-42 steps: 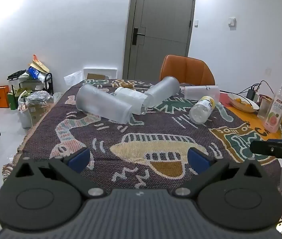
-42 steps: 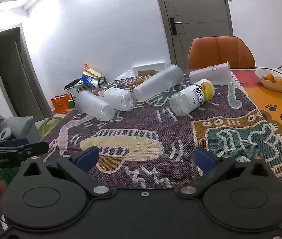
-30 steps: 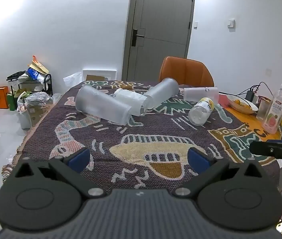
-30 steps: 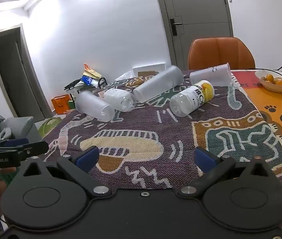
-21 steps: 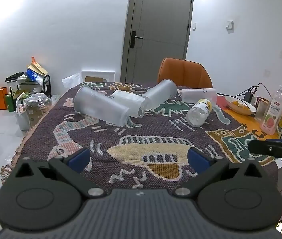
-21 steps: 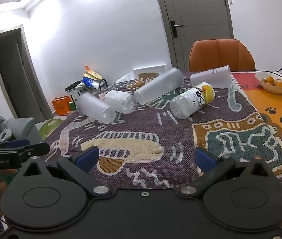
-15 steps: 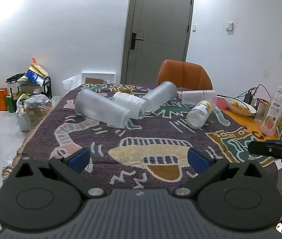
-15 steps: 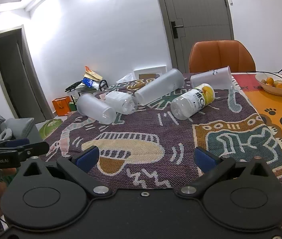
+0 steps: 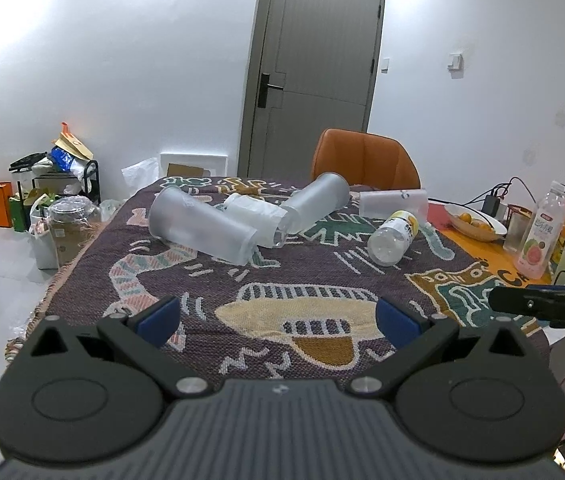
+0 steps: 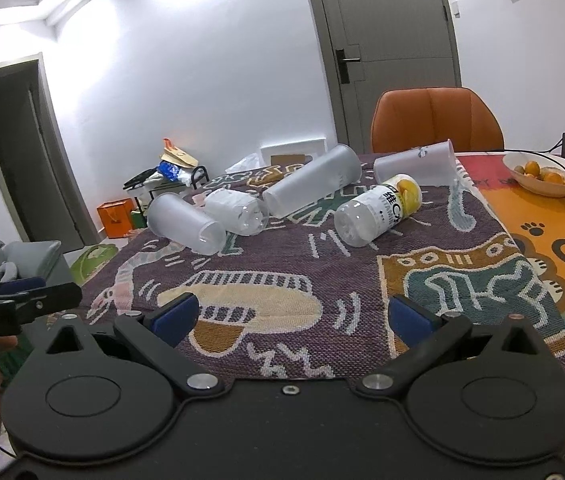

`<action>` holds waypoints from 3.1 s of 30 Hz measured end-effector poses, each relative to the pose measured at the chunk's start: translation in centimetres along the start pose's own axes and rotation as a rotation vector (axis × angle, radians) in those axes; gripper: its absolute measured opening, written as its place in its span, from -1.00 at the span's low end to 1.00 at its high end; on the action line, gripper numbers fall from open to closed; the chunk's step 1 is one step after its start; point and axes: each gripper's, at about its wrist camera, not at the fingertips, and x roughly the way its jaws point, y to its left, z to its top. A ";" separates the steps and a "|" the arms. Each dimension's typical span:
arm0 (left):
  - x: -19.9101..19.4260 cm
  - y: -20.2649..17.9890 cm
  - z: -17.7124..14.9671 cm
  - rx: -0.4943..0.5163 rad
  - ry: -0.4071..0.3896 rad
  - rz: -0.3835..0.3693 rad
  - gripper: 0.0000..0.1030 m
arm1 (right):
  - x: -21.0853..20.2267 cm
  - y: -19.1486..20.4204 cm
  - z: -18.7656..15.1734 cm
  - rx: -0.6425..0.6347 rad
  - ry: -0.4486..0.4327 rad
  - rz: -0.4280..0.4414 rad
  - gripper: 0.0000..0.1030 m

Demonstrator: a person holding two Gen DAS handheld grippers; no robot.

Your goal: Flip cup upright

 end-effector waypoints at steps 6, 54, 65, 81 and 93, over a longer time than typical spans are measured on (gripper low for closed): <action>0.3 -0.2 0.3 -0.001 -0.006 0.012 1.00 | -0.1 -0.2 0.1 0.008 -0.002 0.013 1.00; 4.5 0.7 0.5 -0.028 -0.019 0.004 0.99 | 4.8 -1.2 1.0 0.007 0.024 -0.002 1.00; 9.3 -0.6 4.1 0.049 0.017 -0.036 0.96 | 8.1 -3.9 2.6 0.080 0.034 0.016 1.00; 18.9 -5.2 8.4 0.174 0.223 -0.184 0.96 | 10.4 -11.8 3.0 0.320 0.061 -0.001 0.58; 25.1 -10.8 10.8 0.276 0.309 -0.281 0.96 | 9.6 -17.3 3.1 0.415 0.005 -0.078 0.50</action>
